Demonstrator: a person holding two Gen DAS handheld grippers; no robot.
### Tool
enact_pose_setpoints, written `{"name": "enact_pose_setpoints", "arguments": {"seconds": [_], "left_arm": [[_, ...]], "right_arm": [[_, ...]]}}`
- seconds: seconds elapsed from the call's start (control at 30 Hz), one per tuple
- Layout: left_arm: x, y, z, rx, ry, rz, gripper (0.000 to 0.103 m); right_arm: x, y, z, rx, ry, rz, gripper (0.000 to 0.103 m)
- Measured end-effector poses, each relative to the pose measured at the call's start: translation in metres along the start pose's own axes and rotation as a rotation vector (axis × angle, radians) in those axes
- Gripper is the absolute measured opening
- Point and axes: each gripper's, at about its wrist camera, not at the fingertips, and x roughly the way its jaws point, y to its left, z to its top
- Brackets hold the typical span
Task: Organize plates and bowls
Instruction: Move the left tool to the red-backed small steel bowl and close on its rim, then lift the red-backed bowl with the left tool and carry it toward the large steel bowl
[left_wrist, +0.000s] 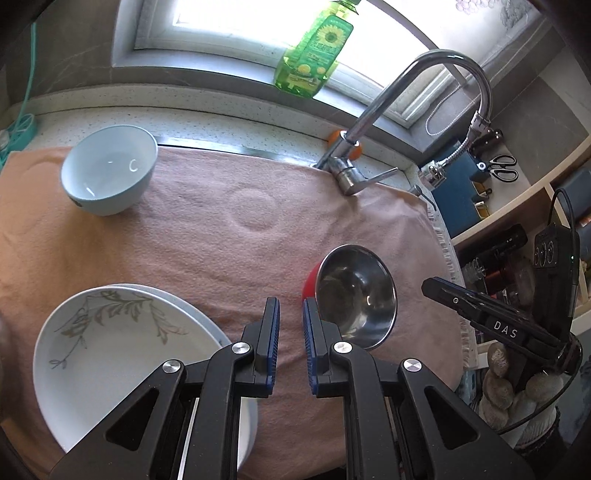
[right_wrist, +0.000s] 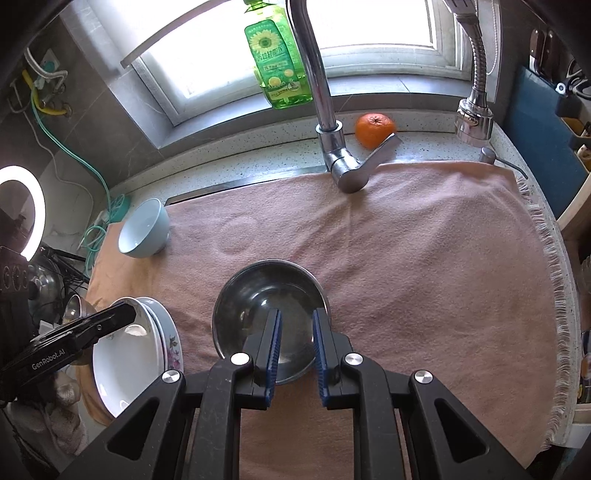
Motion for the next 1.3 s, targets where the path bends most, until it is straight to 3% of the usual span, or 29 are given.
{"name": "enact_pose_setpoints", "arguments": {"seconds": [0.57, 1.2, 1.3], "left_arm": [[0.061, -0.019, 0.001, -0.024, 0.095, 0.04, 0.011], [0.073, -0.02, 0.002, 0.021, 0.134, 0.048, 0.008], [0.072, -0.02, 0.002, 0.026, 0.128, 0.044, 0.006]], "right_arm": [[0.044, -0.031, 0.008, -0.019, 0.107, 0.056, 0.016], [0.057, -0.033, 0.001, 0.023, 0.148, 0.083, 0.015], [0.059, -0.033, 0.002, 0.032, 0.151, 0.087, 0.009]]}}
